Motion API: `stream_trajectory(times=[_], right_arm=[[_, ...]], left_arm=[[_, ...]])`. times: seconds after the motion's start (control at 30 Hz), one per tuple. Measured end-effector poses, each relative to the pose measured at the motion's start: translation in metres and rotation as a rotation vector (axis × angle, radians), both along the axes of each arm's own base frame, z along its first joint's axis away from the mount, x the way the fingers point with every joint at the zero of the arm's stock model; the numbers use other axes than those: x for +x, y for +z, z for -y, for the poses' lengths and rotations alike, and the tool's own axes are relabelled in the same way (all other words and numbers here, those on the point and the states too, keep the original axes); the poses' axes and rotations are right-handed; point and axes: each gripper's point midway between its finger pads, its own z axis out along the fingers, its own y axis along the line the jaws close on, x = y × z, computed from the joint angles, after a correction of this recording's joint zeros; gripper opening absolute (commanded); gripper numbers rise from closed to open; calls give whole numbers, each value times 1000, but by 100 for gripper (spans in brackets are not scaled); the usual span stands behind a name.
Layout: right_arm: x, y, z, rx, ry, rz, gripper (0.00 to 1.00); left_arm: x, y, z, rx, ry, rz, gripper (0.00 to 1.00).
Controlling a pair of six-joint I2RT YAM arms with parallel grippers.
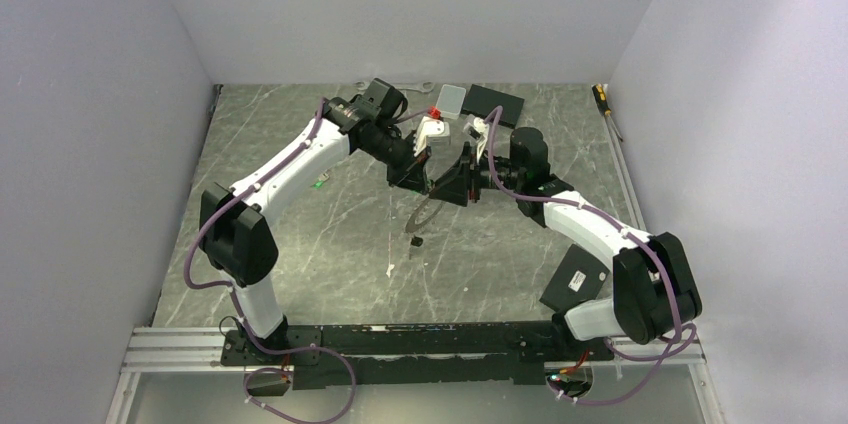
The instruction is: Remove the keys from the keyring
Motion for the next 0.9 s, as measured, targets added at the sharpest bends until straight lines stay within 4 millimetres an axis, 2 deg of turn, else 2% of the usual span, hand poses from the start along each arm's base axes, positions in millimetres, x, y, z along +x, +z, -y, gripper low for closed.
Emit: stream_trajectory(times=[0.1,0.2,0.43,0.9], right_arm=[[0,-1,0,-3,0,-2,9],[-1,-1,0,-3,5,4,0],[0,-1,2,-4,10,21,0],[2,14,5,24,6,72,0]], left_arm=[[0,0,0,0,0,0,0],[0,0,0,2,2,-1,0],[3,1,-4,-3,27,-28,0],[10,5,-13,-53,58,-88,0]])
